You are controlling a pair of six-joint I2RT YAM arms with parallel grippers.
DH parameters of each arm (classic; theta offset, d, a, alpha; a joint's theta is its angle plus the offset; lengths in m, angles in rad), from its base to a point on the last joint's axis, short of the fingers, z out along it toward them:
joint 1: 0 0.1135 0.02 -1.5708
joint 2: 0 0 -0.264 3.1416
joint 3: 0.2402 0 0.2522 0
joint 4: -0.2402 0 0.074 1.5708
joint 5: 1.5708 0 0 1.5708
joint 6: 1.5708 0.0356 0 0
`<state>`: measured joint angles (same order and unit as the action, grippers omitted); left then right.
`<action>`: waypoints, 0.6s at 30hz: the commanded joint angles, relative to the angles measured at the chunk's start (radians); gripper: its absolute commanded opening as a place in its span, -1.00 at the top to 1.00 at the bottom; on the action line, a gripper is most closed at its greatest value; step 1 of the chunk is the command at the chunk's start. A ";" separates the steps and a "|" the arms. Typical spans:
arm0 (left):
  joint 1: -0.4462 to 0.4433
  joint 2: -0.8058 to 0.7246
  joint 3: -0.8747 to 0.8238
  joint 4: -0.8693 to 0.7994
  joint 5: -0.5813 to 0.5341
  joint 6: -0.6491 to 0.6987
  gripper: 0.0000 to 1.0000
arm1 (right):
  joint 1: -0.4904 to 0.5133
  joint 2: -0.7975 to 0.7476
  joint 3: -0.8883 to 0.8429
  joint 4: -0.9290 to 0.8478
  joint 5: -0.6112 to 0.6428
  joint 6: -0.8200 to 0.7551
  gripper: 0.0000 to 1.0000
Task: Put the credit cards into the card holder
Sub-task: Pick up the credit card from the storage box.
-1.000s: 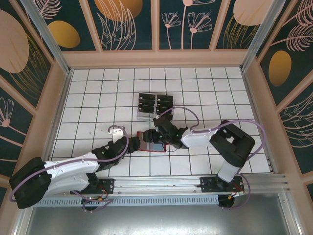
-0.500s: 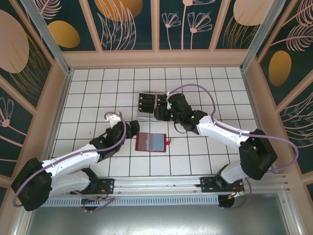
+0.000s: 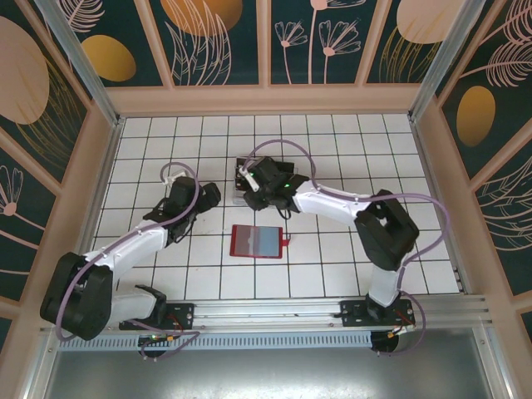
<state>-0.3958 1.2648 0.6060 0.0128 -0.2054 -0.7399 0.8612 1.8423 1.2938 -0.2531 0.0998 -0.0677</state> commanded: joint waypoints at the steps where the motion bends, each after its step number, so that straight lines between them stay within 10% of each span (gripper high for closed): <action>1: 0.052 0.011 0.017 0.045 0.112 0.002 -0.97 | 0.035 0.063 0.073 -0.065 0.066 -0.109 0.16; 18: 0.083 0.034 0.012 0.077 0.144 0.002 -0.97 | 0.053 0.178 0.156 -0.092 0.157 -0.166 0.36</action>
<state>-0.3206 1.2861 0.6060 0.0586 -0.0746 -0.7406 0.9218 1.9949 1.4189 -0.3233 0.2207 -0.2127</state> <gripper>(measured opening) 0.985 0.329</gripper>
